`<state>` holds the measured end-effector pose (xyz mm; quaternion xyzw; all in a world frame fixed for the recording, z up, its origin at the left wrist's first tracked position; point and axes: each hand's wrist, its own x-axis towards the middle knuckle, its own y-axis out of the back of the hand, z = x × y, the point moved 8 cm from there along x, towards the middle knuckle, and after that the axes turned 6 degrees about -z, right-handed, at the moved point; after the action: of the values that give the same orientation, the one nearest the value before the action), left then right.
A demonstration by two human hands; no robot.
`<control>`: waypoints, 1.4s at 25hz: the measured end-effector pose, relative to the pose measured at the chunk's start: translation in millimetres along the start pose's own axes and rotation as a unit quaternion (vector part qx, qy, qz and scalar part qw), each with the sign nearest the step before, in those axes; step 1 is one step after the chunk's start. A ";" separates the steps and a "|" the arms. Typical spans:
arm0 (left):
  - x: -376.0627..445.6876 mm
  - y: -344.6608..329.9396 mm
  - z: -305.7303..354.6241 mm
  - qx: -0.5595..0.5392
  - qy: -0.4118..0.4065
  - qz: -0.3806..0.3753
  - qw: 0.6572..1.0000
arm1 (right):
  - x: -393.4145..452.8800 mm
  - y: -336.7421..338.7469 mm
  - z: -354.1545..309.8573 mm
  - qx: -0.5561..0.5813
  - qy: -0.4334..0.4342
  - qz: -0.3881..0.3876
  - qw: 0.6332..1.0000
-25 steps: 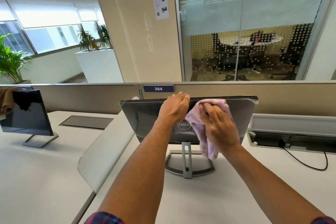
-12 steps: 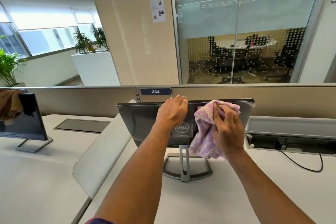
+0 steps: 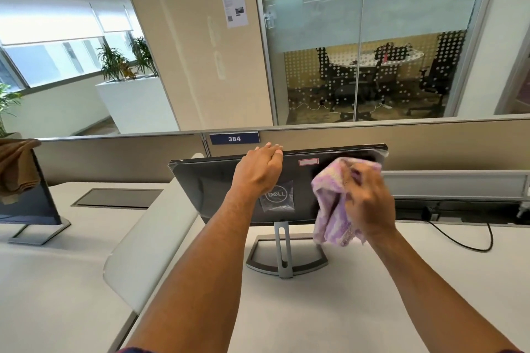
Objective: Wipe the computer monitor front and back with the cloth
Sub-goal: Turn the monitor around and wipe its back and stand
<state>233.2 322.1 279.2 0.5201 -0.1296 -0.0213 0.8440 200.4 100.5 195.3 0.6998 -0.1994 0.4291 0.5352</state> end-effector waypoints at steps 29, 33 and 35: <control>5.6 10.7 5.7 0.020 -0.037 -0.059 0.997 | 35.3 -43.2 -106.1 -0.009 0.236 -0.043 0.971; 7.3 10.1 0.8 0.012 -0.019 -0.048 0.999 | 19.4 -15.4 -42.7 0.005 0.045 0.036 0.998; 8.6 8.8 -1.5 0.010 -0.013 -0.051 0.999 | 1.3 -19.6 -37.5 -0.037 0.089 0.013 0.995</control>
<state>241.0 326.0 288.1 0.5341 -0.1137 -0.0701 0.8348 201.1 142.1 187.2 0.6358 -0.1760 0.4890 0.5707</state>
